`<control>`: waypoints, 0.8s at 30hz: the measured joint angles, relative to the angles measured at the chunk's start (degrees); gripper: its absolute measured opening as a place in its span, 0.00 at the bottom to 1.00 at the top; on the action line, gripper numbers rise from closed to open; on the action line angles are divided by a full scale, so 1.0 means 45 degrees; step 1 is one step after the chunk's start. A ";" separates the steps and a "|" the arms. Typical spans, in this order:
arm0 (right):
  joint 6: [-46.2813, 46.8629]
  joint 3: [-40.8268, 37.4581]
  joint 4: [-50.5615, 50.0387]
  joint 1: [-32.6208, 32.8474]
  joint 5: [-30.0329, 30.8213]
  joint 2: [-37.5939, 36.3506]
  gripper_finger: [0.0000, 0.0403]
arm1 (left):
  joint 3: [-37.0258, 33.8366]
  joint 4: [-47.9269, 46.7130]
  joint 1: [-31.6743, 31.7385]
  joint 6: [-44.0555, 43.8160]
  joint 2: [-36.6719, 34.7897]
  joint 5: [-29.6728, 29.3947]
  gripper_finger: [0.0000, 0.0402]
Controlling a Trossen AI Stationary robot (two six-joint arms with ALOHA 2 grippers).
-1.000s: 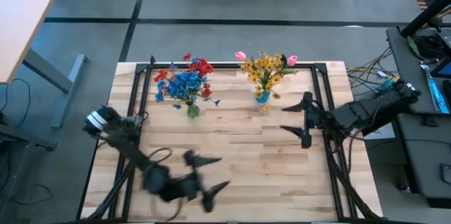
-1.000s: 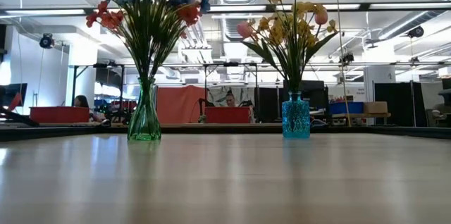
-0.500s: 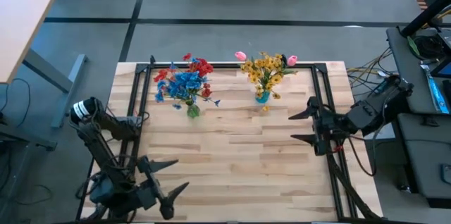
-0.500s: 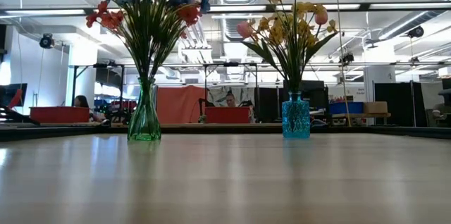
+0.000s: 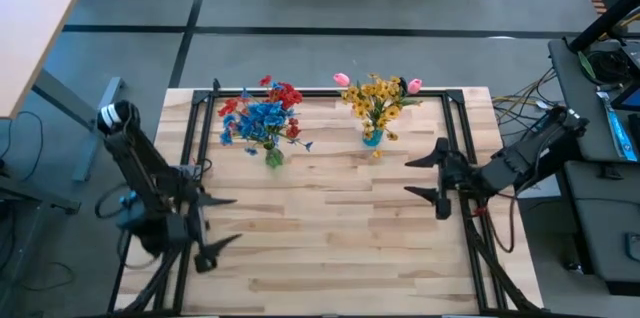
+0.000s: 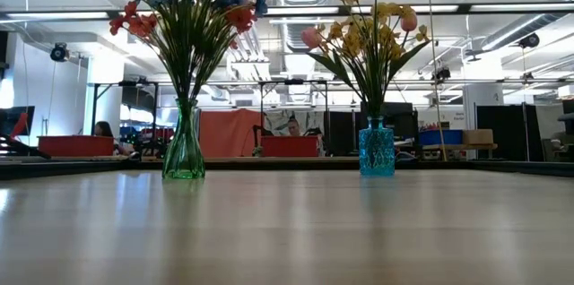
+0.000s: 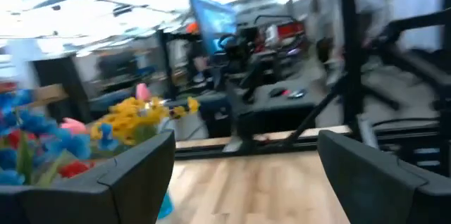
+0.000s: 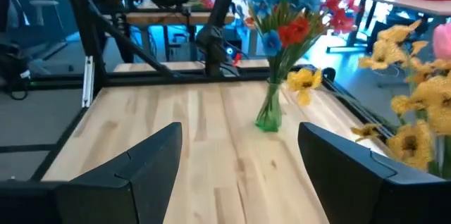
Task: Sort flowers into vase by color
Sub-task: Return to Home Position
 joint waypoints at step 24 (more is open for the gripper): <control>0.0498 -0.0058 0.0183 -0.0010 0.1695 0.0721 0.69 | -0.7255 -0.1396 -0.2530 -0.3851 -0.6632 0.9940 0.82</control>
